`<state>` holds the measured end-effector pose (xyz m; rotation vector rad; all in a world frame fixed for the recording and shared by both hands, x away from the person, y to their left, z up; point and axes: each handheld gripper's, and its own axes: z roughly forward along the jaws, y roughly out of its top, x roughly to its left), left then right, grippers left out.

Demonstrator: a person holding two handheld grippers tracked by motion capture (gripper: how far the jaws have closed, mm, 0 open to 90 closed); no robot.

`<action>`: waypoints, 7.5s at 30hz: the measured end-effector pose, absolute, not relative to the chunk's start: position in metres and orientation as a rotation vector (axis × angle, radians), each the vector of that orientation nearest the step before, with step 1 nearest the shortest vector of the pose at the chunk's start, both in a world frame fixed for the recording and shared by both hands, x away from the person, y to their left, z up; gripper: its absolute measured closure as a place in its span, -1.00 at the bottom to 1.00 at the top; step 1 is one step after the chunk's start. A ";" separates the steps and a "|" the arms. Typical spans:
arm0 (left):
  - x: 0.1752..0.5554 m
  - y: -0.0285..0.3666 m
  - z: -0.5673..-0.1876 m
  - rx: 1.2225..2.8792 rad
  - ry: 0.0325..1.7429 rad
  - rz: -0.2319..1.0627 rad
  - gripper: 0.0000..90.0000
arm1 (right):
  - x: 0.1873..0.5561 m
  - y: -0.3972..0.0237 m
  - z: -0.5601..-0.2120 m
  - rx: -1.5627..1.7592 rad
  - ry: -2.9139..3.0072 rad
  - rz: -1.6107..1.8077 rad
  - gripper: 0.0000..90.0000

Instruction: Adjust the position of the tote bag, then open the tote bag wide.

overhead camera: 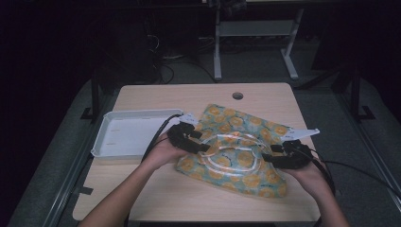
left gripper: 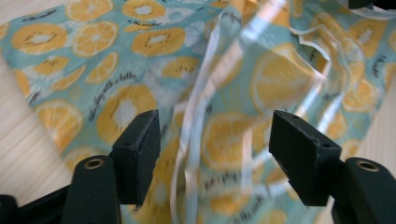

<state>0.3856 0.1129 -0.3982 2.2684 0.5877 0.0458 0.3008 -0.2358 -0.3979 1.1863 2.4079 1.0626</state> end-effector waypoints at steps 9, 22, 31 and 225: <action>0.401 0.096 -0.417 2.334 0.614 0.023 -0.09 | 0.322 -0.232 -0.411 1.197 2.437 0.993 0.74; 0.393 0.106 -0.407 2.310 0.553 -0.011 0.98 | 0.307 -0.235 -0.399 1.117 2.422 1.093 0.98; 0.369 0.132 -0.393 2.256 0.523 -0.113 0.98 | 0.288 -0.227 -0.390 1.041 2.481 1.173 0.98; 0.362 0.124 -0.420 2.366 0.523 -0.112 0.99 | 0.284 -0.247 -0.396 1.099 2.514 1.179 0.39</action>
